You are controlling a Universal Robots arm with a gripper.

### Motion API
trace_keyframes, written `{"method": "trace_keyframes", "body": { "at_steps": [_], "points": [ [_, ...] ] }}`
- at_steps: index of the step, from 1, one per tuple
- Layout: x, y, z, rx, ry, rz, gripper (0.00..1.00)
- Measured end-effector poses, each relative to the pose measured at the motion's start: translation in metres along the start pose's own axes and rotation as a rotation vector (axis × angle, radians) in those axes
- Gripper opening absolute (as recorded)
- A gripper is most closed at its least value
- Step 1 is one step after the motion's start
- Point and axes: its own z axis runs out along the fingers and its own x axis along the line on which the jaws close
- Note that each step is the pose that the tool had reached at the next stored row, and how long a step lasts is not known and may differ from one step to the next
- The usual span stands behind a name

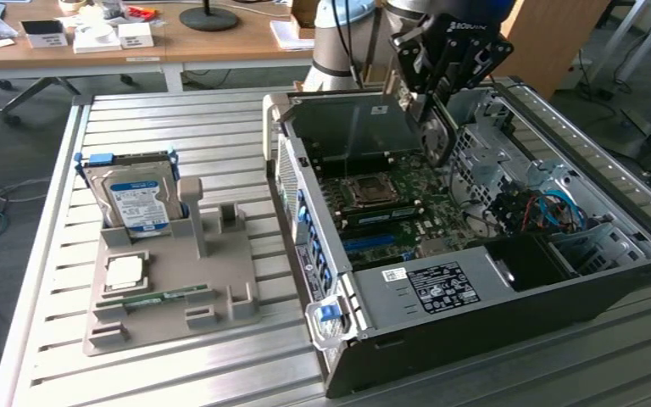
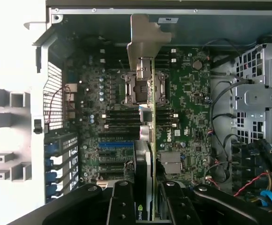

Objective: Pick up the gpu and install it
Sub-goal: 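Pick up the gpu and move the gpu toward the slot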

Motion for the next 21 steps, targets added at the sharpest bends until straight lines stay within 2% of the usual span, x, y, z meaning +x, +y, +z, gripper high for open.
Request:
{"method": "trace_keyframes", "body": {
  "at_steps": [21],
  "points": [
    [-0.035, 0.0014, 0.0009, -0.0095, 0.0003, 0.0, 0.27]
  ]
}}
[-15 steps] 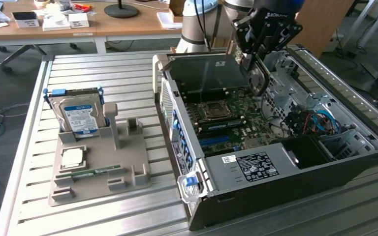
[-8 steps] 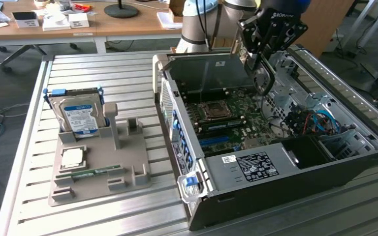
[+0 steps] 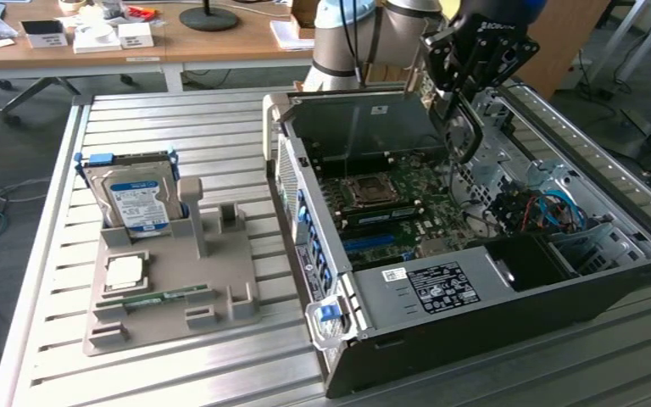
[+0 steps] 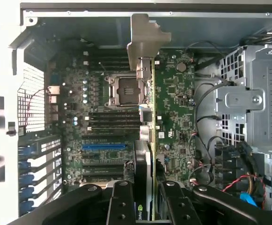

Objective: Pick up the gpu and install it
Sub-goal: 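Pick up the gpu and move the gpu toward the slot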

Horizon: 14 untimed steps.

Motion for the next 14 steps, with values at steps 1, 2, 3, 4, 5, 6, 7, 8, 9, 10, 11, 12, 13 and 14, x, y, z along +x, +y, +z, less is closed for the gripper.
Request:
{"method": "trace_keyframes", "body": {
  "at_steps": [1, 2, 3, 4, 5, 6, 7, 8, 9, 10, 11, 12, 13, 14],
  "points": [
    [-0.001, 0.0001, 0.0, -0.0004, 0.0, 0.0, 0.27],
    [-0.003, 0.0001, 0.0, -0.0007, 0.0001, 0.0, 0.27],
    [-0.005, 0.0002, 0.0001, -0.0011, 0.0001, 0.0, 0.27],
    [-0.006, 0.0003, 0.0002, -0.0016, 0.0001, 0.0, 0.27],
    [-0.008, 0.0004, 0.0002, -0.0022, 0.0001, 0.0, 0.27],
    [-0.01, 0.0004, 0.0003, -0.0026, 0.0001, 0.0, 0.27],
    [-0.012, 0.0005, 0.0003, -0.003, 0.0001, 0.0, 0.27],
    [-0.014, 0.0006, 0.0004, -0.0033, 0.0001, 0.0, 0.27],
    [-0.015, 0.0007, 0.0004, -0.0036, 0.0002, 0.0, 0.27],
    [-0.017, 0.0007, 0.0004, -0.0037, 0.0002, 0.0, 0.27],
    [-0.019, 0.0008, 0.0005, -0.004, 0.0002, 0.0, 0.27],
    [-0.021, 0.0009, 0.0005, -0.0042, 0.0002, 0.0, 0.27],
    [-0.022, 0.0009, 0.0006, -0.0043, 0.0002, 0.0, 0.27],
    [-0.022, 0.0009, 0.0005, -0.0043, 0.0002, 0.0, 0.27]
  ]
}}
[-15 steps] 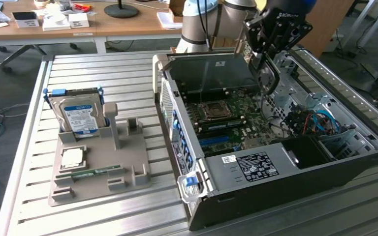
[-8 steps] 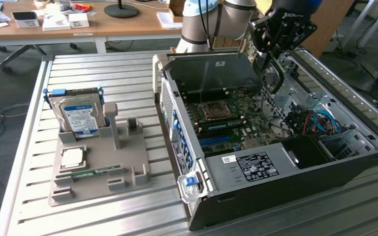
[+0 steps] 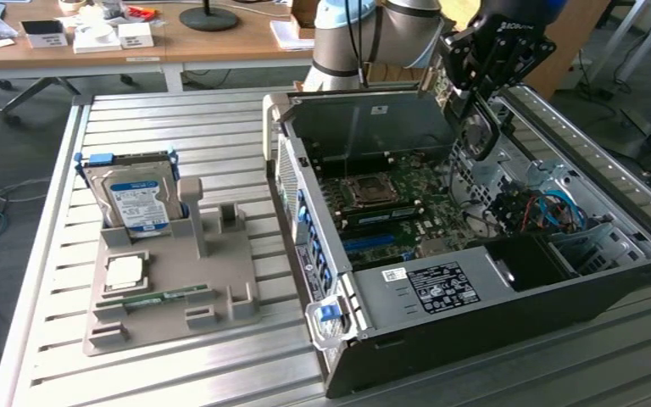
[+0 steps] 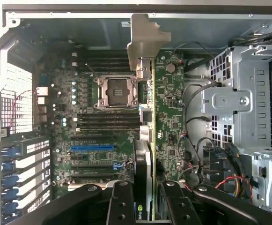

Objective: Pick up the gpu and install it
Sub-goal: 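Pick up the gpu and move the gpu toward the slot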

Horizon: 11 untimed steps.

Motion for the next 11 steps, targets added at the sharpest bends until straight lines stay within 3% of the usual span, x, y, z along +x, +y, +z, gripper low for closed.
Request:
{"method": "trace_keyframes", "body": {
  "at_steps": [11],
  "points": [
    [-0.0033, 0.0001, 0.0001, 0.0, 0.0, 0.0, 0.27]
  ]
}}
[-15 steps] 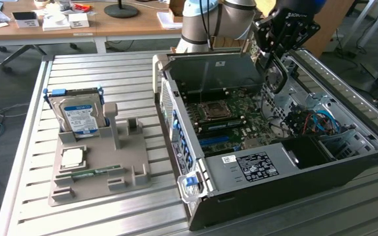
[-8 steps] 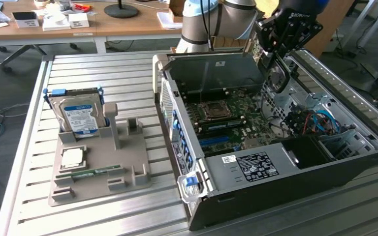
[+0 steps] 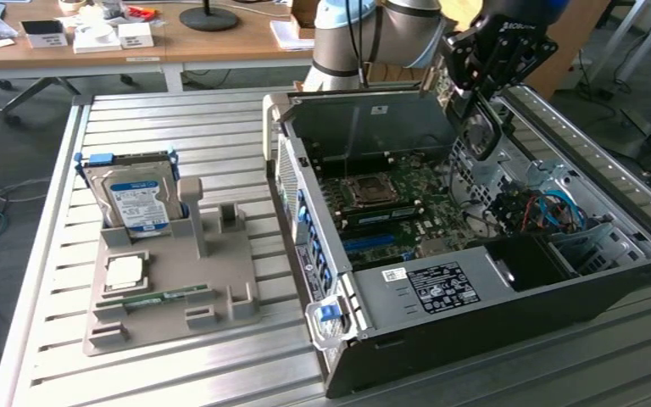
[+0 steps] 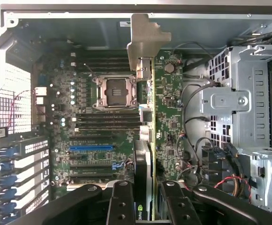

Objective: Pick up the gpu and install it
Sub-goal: 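Pick up the gpu and move the gpu toward the slot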

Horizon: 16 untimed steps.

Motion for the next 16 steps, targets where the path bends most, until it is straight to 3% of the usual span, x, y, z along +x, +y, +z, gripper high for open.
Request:
{"method": "trace_keyframes", "body": {
  "at_steps": [16],
  "points": [
    [-0.03, 0.0013, 0.0008, 0.0, 0.0, 0.0, 0.27]
  ]
}}
